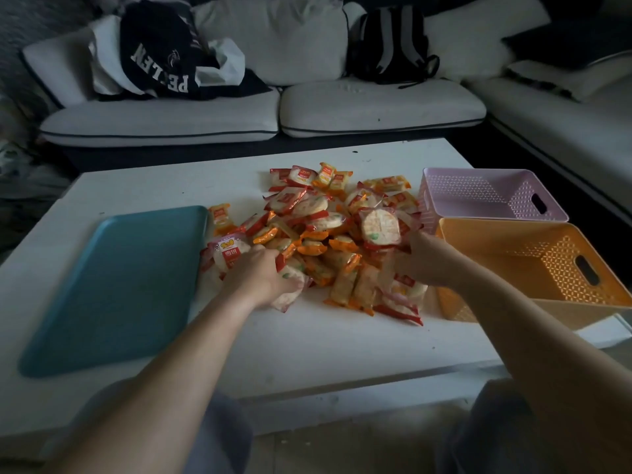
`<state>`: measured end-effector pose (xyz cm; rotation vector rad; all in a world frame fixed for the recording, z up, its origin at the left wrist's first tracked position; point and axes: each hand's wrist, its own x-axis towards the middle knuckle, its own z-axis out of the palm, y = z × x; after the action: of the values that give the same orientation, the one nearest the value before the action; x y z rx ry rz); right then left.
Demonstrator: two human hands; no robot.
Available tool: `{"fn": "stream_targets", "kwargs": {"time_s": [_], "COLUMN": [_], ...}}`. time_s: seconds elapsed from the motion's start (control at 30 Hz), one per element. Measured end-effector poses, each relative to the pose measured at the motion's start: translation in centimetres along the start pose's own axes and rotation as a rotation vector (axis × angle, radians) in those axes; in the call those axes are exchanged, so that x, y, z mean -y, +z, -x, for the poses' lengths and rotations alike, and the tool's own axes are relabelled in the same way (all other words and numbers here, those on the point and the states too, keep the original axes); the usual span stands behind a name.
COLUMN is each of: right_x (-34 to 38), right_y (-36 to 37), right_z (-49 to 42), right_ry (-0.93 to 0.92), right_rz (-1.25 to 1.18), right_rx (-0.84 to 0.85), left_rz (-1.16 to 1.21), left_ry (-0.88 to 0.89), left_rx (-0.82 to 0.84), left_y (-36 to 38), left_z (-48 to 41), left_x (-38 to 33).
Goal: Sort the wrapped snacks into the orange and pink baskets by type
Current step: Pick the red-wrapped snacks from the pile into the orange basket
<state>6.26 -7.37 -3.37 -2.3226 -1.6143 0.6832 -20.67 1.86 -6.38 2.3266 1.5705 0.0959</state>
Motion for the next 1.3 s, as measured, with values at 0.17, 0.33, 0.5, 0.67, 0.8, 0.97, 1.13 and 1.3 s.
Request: {"fn": "stream_targets", "kwargs": {"time_s": [0.17,0.33,0.5,0.67,0.8,0.97,1.13,1.3], "right_x": [-0.6,-0.1,-0.1,0.2,0.3,0.0,-0.1,0.8], "right_y": [2.2,3.4,3.7,3.6,2.9,0.8,-0.5,1.0], "right_z": [0.1,0.3,0.6,0.2,-0.1,-0.6,-1.1,-1.4], "right_ry": [0.066,0.073,0.011,-0.04,-0.046,-0.061,-0.046,-0.015], "right_rz": [0.121,0.187,0.324,0.422,0.364,0.011,-0.25,-0.601], "right_rx": [0.134,0.272,0.336,0.282,0.218,0.085,-0.018,0.067], "left_rz": [0.19,0.099,0.081,0.137,0.165,0.137,0.2,0.401], "left_ry": [-0.037,-0.033,-0.074,-0.073,-0.102,-0.157,-0.198,-0.28], "left_rx": [0.143,0.161,0.093,0.092,0.049,0.092,0.136,0.069], "left_y": [-0.3,1.7,1.4,2.1,1.9,3.1,2.1,1.5], "left_z": [0.3,0.7,0.5,0.1,0.0,-1.5,-0.8,-0.4], "left_x": [-0.1,0.4,0.4,0.4,0.1,0.8,-0.3,-0.6]}}
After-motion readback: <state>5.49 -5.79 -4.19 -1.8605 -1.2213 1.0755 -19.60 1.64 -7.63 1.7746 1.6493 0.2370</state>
